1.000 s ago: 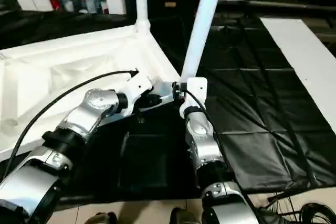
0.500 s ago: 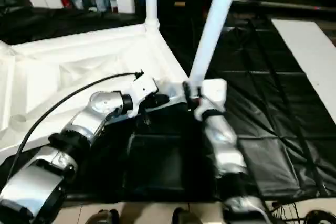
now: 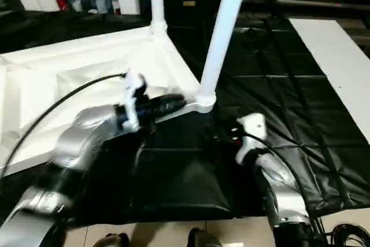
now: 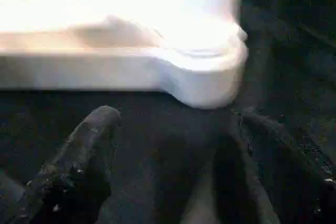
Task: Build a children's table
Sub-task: Rotate leg to tighten, then rotate table base
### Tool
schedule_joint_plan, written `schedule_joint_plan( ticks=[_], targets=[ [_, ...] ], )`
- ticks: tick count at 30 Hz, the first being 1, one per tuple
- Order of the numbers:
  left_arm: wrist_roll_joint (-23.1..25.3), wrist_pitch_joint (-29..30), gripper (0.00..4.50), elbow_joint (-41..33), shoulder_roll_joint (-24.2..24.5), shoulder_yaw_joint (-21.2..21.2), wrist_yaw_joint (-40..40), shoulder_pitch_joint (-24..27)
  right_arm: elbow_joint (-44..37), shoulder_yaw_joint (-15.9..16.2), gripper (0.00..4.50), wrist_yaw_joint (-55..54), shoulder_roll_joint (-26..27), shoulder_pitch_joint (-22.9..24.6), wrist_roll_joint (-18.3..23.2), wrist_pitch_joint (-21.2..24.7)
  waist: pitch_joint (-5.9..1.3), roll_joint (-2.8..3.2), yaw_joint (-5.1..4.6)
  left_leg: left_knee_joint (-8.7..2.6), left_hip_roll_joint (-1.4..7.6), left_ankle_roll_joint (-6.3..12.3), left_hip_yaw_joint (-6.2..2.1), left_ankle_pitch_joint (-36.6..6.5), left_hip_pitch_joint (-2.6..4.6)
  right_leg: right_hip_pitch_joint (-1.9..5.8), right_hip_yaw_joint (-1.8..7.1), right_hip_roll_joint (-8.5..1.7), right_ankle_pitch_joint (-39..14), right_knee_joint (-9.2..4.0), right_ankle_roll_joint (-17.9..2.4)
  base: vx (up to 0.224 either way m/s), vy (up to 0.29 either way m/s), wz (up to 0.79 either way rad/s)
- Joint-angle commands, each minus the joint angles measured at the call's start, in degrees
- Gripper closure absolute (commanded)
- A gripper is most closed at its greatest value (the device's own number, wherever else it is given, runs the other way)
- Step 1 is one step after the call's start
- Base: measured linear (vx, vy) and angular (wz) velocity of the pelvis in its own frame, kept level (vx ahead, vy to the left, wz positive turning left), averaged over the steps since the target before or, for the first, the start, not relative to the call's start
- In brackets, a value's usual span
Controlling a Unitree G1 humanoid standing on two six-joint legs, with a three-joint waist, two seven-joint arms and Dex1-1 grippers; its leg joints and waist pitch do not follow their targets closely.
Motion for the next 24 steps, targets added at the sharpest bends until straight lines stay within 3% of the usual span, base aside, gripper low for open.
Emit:
schedule_joint_plan(
  ticks=[1,2,4,6,8,9,10,13,15,16,18,23,24],
  targets=[
    [-0.74,5.22,2.87,-8.61,5.02,-1.37,-1.78,6.21,-3.44,1.98,0.64,5.19,0.17,-0.97,3.30,2.37,-4.66,-0.12,0.31,-3.07,0.84,5.62,0.47,-8.58,0.17,4.06,1.55,-2.82,-5.51,-3.00,-15.11,0.000,0.000,0.00],
    [-0.39,5.81,2.80,-9.79,5.95,-1.43,-1.84,7.37,-3.77,2.25,0.64,5.97,0.29,-1.18,3.67,2.77,-4.74,-0.08,0.14,-3.17,0.93,5.35,0.33,-8.57,0.06,4.24,1.51,-2.84,-5.50,-2.86,-14.98,0.000,0.000,0.00],
    [0.74,6.58,2.84,-11.91,8.08,-1.47,-1.95,9.85,-4.33,2.97,0.64,7.72,0.47,-1.68,4.36,3.61,-4.51,0.17,0.02,-3.18,0.81,4.88,0.61,-9.19,0.47,3.63,1.53,-2.45,-6.98,-3.30,-14.11,0.000,0.000,0.00],
    [1.10,10.36,2.53,-17.79,12.87,1.06,-1.13,15.67,-4.73,4.79,0.64,12.15,0.79,-3.33,5.31,5.73,-4.41,0.30,0.07,-3.30,0.93,4.30,0.46,-8.81,0.45,3.63,1.46,-2.51,-6.54,-3.02,-14.09,0.000,0.000,0.00],
    [-0.15,12.61,2.34,-20.69,14.74,2.40,-0.62,17.92,-4.74,5.48,0.64,13.47,0.74,-3.96,5.77,6.52,-4.40,0.54,0.28,-3.24,0.90,3.92,0.63,-8.81,0.90,3.28,1.50,-2.34,-6.20,-3.01,-14.27,0.000,0.000,0.00],
    [-0.15,12.61,2.37,-20.69,14.74,2.40,-0.62,17.92,-4.74,5.48,0.64,13.47,0.74,-3.96,5.77,6.52,-4.39,0.51,0.31,-3.29,0.86,3.81,0.56,-8.54,0.75,3.45,1.49,-2.33,-6.04,-2.94,-14.32,0.000,0.000,0.00],
    [-1.18,14.27,2.35,-23.33,17.49,4.20,-0.19,21.04,-3.06,6.28,0.64,14.34,1.09,-5.59,5.16,5.90,-4.35,0.53,0.56,-3.28,0.81,3.46,0.52,-8.57,0.70,3.43,1.46,-2.37,-6.18,-2.82,-14.23,0.000,0.000,0.00],
    [-1.91,15.31,1.91,-25.17,19.88,6.48,0.49,24.51,0.53,6.45,0.64,13.61,2.28,-8.37,3.52,3.91,-4.31,0.68,0.42,-3.29,0.55,2.75,0.59,-9.18,0.67,3.36,1.47,-2.27,-7.11,-2.96,-13.78,0.000,0.000,0.00],
    [-1.81,15.15,1.95,-25.76,21.11,8.78,0.69,27.33,4.99,5.94,0.64,12.44,3.90,-11.88,2.36,1.90,-4.32,0.64,0.06,-3.30,0.47,2.12,0.43,-10.40,0.40,3.32,1.45,-2.56,-8.78,-2.93,-14.01,0.000,0.000,0.00],
    [-1.60,14.31,1.91,-26.44,21.91,10.50,1.02,29.54,8.83,5.22,0.64,11.60,5.14,-14.90,1.91,0.62,-4.27,0.77,-0.01,-3.30,0.42,1.70,0.38,-11.25,0.58,3.26,1.55,-2.54,-10.54,-3.05,-13.44,0.000,0.000,0.00],
    [-1.38,13.47,1.56,-26.48,22.15,11.12,1.03,30.33,10.44,4.85,0.64,11.18,5.65,-16.14,1.89,0.24,-4.20,0.89,-0.05,-3.28,0.48,1.46,0.40,-12.45,0.85,2.97,1.63,-2.58,-12.10,-3.25,-13.29,0.000,0.000,0.00],
    [-4.95,11.99,1.45,-27.61,23.75,16.40,-1.39,36.44,22.46,3.51,0.64,7.86,6.71,-24.36,-0.32,-4.94,-4.36,0.90,-0.01,-3.33,0.41,1.25,0.29,-11.88,0.65,3.12,1.47,-2.49,-10.54,-2.89,-14.13,0.000,0.000,0.00],
    [-5.01,11.50,1.08,-27.81,24.47,17.01,-1.95,38.15,24.97,2.79,0.64,7.45,6.81,-25.90,-0.45,-5.93,-4.46,0.88,0.06,-3.15,0.36,1.43,0.39,-11.55,0.82,3.06,1.54,-2.34,-9.49,-2.76,-14.13,0.000,0.000,0.00]
  ],
)
